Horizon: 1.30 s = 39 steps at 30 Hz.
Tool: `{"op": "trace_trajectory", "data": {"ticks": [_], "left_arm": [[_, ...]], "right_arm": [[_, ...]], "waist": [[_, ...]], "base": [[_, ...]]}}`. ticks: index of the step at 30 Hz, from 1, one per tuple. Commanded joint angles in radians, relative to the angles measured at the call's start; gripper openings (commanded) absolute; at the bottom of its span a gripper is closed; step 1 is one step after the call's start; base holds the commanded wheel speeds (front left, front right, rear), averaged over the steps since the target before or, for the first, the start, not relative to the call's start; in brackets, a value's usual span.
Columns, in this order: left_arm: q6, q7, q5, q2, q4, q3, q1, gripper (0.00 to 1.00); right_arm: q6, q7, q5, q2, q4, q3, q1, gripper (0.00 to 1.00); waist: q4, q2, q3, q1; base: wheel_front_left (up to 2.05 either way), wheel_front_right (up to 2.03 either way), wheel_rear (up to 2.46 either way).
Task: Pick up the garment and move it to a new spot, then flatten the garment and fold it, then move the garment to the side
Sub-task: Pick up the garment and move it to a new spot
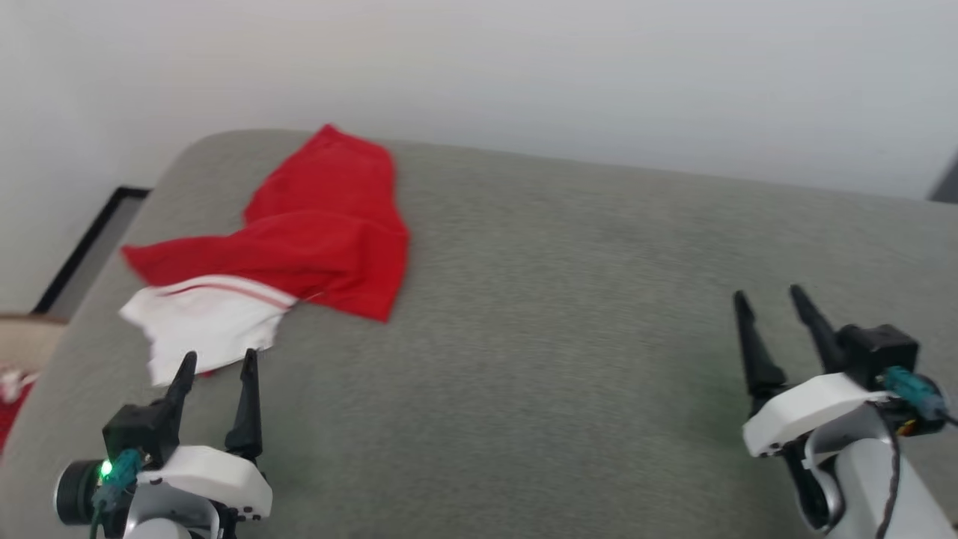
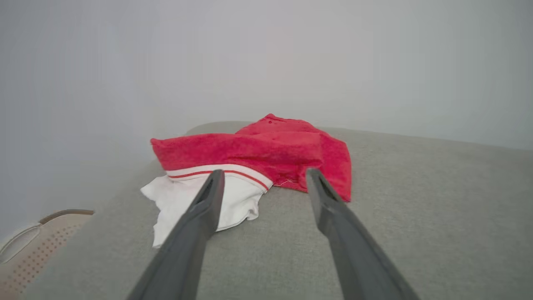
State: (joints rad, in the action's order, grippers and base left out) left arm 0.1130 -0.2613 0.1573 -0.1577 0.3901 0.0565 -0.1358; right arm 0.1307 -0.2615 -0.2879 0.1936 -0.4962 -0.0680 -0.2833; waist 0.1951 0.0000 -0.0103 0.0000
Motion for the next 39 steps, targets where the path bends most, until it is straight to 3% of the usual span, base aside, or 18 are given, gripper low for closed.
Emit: {"op": "trace_trajectory", "data": {"ticks": [1,11,19,31,35,39], "left_arm": [[-0.009,-0.006,-0.012,0.005,-0.007,0.007,0.012,1.00],[-0.027,-0.006,-0.022,0.050,-0.041,0.049,0.049,1.00],[-0.039,-0.006,-0.025,0.073,-0.081,0.073,0.088,1.00],[-0.029,-0.006,-0.022,0.090,-0.118,0.108,0.150,1.00],[-0.013,-0.006,-0.013,0.091,-0.114,0.096,0.126,1.00],[0.008,-0.006,-0.010,0.053,-0.085,0.057,0.055,1.00]], "right_arm": [[0.000,-0.005,-0.005,-0.007,-0.004,-0.013,0.000,1.00],[0.000,-0.005,-0.031,-0.034,-0.004,-0.072,-0.002,1.00],[0.000,-0.005,-0.049,-0.057,-0.002,-0.136,0.006,1.00],[0.000,-0.005,-0.072,-0.081,-0.012,-0.209,-0.022,1.00],[0.000,-0.005,-0.067,-0.077,-0.008,-0.221,-0.032,1.00],[0.000,-0.005,-0.064,-0.081,-0.007,-0.246,-0.055,1.00]], "waist": [[0.060,0.0000,-0.003,0.0000],[0.226,0.0000,0.003,0.0000],[0.320,0.0000,0.010,0.0000],[0.318,0.0000,0.006,0.0000],[0.277,0.0000,-0.010,0.0000],[0.199,0.0000,-0.045,0.0000]], "base": [[0.00,0.00,0.00],[0.00,0.00,0.00],[0.00,0.00,0.00],[0.00,0.00,0.00],[0.00,0.00,0.00],[0.00,0.00,0.00]]}}
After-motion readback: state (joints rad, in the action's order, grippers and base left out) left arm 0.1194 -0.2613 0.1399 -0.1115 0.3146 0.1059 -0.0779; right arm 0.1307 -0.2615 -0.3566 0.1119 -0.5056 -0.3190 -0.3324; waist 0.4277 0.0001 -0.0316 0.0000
